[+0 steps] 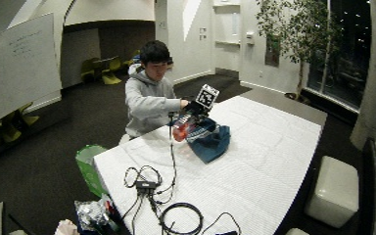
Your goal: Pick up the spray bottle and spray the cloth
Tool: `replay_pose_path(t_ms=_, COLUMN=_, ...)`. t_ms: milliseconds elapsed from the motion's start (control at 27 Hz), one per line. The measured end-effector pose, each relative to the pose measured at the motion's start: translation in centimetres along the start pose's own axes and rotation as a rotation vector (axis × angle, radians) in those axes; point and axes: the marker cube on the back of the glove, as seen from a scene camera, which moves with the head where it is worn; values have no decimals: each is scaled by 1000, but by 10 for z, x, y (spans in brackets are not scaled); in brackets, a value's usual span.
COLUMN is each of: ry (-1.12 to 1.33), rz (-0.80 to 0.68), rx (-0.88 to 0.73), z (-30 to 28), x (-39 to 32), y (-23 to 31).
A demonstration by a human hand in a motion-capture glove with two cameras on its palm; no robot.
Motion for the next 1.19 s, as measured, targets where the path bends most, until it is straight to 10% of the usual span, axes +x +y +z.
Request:
replay_pose_path(t_ms=779, ry=104, rz=11, rx=79, z=-9, x=-25, y=-3)
replay_pose_path(t_ms=1187, ry=-487, rz=-232, rx=460, z=-77, x=-77, y=14)
